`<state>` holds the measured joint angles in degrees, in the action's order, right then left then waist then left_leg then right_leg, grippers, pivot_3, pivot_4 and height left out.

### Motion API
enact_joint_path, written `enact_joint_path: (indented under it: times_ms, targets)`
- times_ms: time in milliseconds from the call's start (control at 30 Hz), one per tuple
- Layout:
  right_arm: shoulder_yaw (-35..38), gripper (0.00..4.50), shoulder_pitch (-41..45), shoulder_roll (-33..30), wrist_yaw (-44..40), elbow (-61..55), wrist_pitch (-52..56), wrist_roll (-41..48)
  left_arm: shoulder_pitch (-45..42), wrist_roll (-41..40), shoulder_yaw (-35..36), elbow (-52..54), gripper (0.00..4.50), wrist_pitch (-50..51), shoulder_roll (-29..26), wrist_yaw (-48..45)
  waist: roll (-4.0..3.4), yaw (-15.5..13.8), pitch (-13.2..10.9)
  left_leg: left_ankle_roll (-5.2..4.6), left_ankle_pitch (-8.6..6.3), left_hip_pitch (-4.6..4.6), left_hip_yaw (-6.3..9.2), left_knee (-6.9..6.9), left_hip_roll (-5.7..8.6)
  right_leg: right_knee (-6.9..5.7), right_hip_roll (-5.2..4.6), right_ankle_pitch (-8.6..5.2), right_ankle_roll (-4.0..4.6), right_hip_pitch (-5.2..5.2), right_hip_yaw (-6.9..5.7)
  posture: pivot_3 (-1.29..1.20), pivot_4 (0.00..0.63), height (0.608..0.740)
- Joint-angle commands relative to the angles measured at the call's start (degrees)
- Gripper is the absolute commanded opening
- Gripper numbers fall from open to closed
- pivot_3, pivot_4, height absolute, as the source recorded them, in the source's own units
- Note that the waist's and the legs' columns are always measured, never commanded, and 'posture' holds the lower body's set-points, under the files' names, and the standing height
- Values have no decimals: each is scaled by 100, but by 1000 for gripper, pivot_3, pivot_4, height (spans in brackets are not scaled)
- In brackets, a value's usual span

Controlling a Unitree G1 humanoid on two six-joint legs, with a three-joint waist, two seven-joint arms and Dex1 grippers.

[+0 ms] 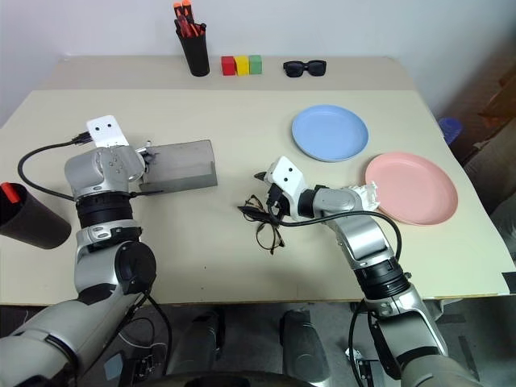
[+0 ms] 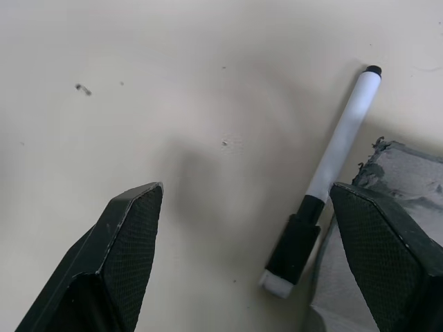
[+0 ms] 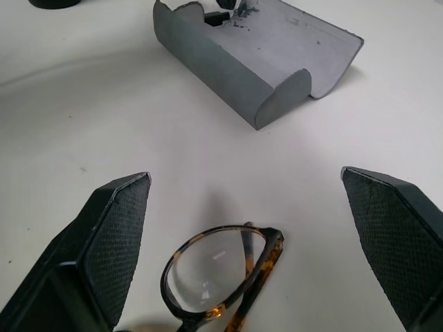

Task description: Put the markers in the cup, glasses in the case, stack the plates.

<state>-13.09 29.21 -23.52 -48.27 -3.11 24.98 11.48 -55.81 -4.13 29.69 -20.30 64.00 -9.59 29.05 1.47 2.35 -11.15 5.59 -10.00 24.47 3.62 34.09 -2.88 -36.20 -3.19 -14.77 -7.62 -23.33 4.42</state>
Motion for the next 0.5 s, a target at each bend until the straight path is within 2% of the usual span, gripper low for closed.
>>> enact_joint_path:
  times_ms: [33,300,500]
  targets:
    - [26,4500,76,38,1,-130,-55,30,105,111,-287,220,3944,126,-44,-81,0,4,0,0,0,0,0,-1,0,0,0,0,0,0,0,0,150,740]
    - [13,4500,72,49,-9,-102,-70,22,412,62,-846,722,3944,549,248,-588,0,-13,0,0,0,0,0,1,0,0,0,0,0,2,0,0,150,740]
    - [6,4500,85,57,-13,-82,-83,11,400,47,-1138,988,3944,412,676,-800,0,-29,0,1,0,-1,0,2,1,0,-1,0,0,3,0,0,150,740]
